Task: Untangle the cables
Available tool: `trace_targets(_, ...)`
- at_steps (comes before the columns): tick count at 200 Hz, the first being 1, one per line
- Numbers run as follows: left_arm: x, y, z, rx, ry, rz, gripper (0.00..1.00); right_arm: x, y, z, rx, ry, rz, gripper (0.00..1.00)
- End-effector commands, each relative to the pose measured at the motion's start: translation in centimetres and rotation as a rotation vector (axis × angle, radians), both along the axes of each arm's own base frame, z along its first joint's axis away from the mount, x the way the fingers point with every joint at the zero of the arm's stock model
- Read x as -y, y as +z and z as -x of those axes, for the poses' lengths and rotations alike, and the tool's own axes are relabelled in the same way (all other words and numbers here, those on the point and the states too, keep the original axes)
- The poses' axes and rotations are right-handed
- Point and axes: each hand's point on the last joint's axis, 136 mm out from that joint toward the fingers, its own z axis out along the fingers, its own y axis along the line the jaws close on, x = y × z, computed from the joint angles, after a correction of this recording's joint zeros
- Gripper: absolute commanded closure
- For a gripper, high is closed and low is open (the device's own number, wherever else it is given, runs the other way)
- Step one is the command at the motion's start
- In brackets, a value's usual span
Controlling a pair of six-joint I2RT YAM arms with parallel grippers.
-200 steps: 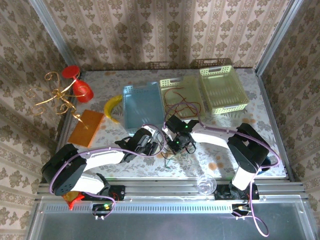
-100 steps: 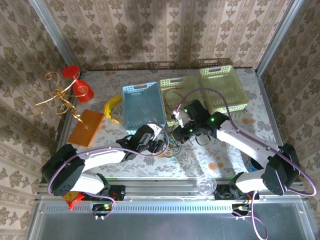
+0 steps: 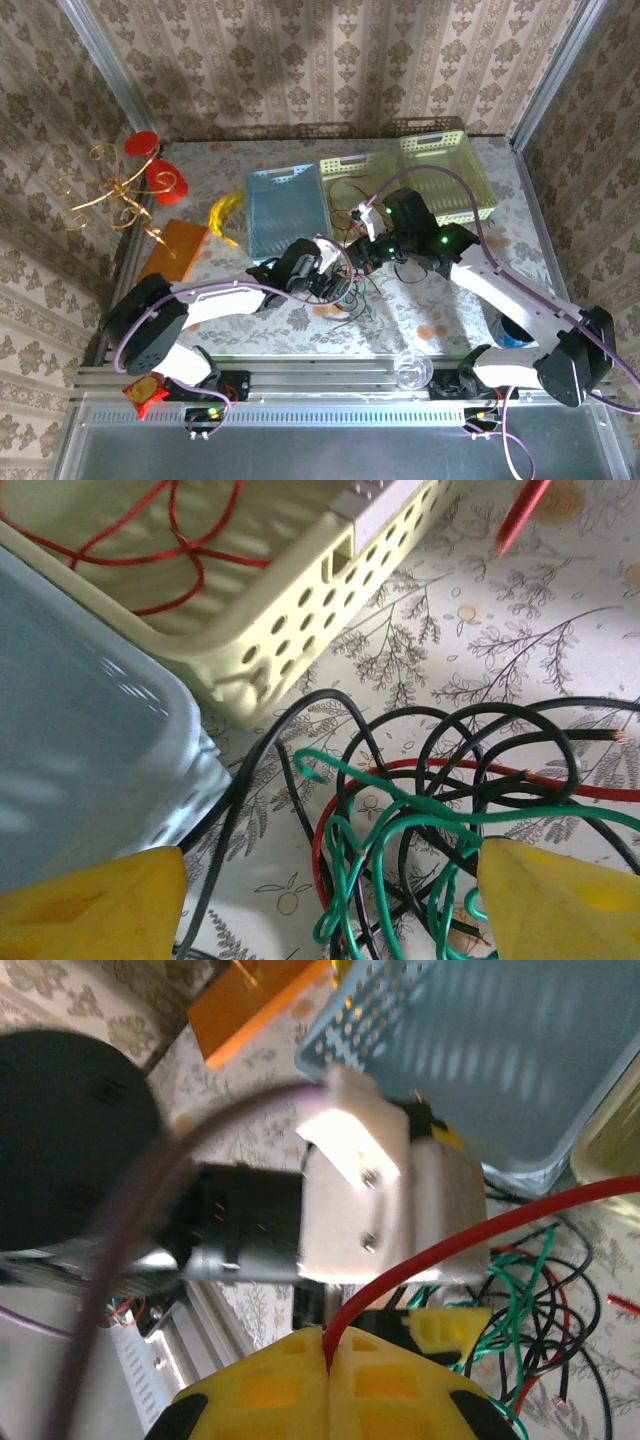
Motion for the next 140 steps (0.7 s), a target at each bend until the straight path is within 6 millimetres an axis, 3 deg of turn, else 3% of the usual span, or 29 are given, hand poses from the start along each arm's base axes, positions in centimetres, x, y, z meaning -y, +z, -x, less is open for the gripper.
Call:
trace_targets(1, 0.4, -1.5, 1.0, -0.023, -0.061, -0.06, 0.25, 1.1, 5.3, -1.9, 0.129, -0.109, -0.095, 1.0)
trace_targets(67, -0.4, -4.5, 1.2, -0.063, -0.021, -0.125, 0.35, 5.3, 13.0, -3.5, 0.295, -0.311, -0.243, 1.0)
trace_targets(102, -0.7, -5.0, 1.1, -0.068, -0.007, -0.126, 0.57, 6.9, 16.8, -3.6, 0.361, -0.359, -0.312, 1.0)
trace_targets(140, -1.4, -5.3, 1.3, -0.072, 0.015, -0.134, 0.61, 9.3, 21.0, -4.0, 0.519, -0.446, -0.281, 1.0)
